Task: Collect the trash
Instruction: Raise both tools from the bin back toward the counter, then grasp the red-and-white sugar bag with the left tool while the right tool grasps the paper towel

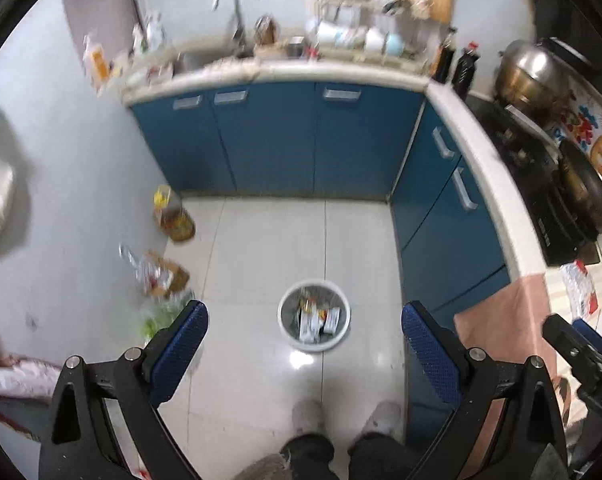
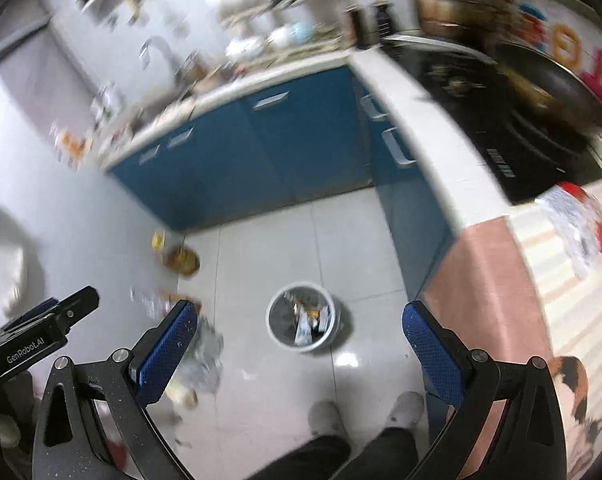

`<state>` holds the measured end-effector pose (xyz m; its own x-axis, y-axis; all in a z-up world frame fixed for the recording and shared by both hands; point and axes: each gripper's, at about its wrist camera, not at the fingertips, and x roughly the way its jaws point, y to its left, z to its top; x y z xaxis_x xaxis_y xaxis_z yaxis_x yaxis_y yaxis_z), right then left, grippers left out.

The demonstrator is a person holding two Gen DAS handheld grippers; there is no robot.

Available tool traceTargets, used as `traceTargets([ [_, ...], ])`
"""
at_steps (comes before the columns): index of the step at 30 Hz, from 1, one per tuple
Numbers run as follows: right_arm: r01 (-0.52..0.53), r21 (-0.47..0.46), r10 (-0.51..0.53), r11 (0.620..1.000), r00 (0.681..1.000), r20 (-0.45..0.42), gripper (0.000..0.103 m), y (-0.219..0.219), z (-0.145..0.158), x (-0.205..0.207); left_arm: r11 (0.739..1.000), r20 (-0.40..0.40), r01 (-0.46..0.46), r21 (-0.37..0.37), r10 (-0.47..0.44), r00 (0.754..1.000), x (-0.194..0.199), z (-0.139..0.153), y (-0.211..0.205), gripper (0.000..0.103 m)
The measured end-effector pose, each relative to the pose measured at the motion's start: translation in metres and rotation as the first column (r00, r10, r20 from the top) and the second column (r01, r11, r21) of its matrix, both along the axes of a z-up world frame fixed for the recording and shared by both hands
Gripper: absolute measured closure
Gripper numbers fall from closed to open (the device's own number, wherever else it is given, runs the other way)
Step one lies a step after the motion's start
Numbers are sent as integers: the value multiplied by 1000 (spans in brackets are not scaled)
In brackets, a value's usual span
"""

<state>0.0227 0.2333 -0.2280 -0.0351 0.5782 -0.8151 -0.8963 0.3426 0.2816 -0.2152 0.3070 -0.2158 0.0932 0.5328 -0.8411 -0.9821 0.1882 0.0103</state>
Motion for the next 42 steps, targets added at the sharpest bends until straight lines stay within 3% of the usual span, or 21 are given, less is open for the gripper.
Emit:
traceTargets([
  [3,114,28,-114,993,993,-22,0,-23,15,48,997,-12,57,57,-56,998,50,17,2,4],
  [5,205,32,-205,978,979,-24,0,-44,21,86,990,-63,123,74,-118,991,97,21,2,4],
  [9,393,8,-392,920,919,-33,0,-93,15,167,961,-85,275,33,-271,959,189,15,-6,4],
  [14,620,-80,-622,780,783,-2,0,-167,-13,278,885,-55,458,-89,-463,884,317,-15,-23,4],
  [16,672,-127,-676,730,737,11,0,-190,-29,318,839,-67,530,-122,-539,839,372,-29,-33,4],
  [18,712,-169,-719,682,695,24,0,-211,-48,358,780,-80,606,-159,-622,779,425,-46,-45,4],
  [20,736,-205,-747,645,664,35,0,-229,-66,391,735,-27,631,-247,-657,754,465,-69,-50,4],
  [22,752,-243,-768,613,639,38,0,-242,-86,419,709,62,616,-345,-637,768,492,-93,-47,5],
  [25,759,-277,-783,589,621,38,0,-248,-112,448,691,165,558,-459,-551,818,524,-129,-39,6],
  [28,753,-300,-781,585,623,39,0,-237,-137,466,693,218,499,-521,-457,863,550,-156,-30,6],
  [30,746,-302,-771,593,634,52,0,-228,-148,477,703,205,473,-531,-435,877,563,-164,-31,9],
  [32,740,-298,-758,603,648,76,0,-220,-154,485,720,150,447,-531,-439,886,577,-172,-31,33],
  [33,733,-297,-747,612,659,86,0,-214,-158,487,730,112,434,-528,-447,888,583,-174,-33,35],
  [36,714,-314,-720,625,683,119,0,-201,-168,491,746,58,472,-469,-507,860,597,-166,-47,67],
  [37,711,-321,-714,626,688,131,1,-198,-171,491,745,55,482,-461,-518,854,598,-164,-50,72],
  [40,702,-325,-689,634,703,176,25,-193,-175,487,745,52,513,-426,-546,836,598,-152,-56,87],
  [41,699,-300,-679,649,710,186,45,-192,-172,485,746,50,522,-414,-554,831,591,-144,-55,88],
  [42,697,-286,-673,657,714,194,58,-193,-169,483,750,44,529,-397,-561,827,587,-137,-55,91],
])
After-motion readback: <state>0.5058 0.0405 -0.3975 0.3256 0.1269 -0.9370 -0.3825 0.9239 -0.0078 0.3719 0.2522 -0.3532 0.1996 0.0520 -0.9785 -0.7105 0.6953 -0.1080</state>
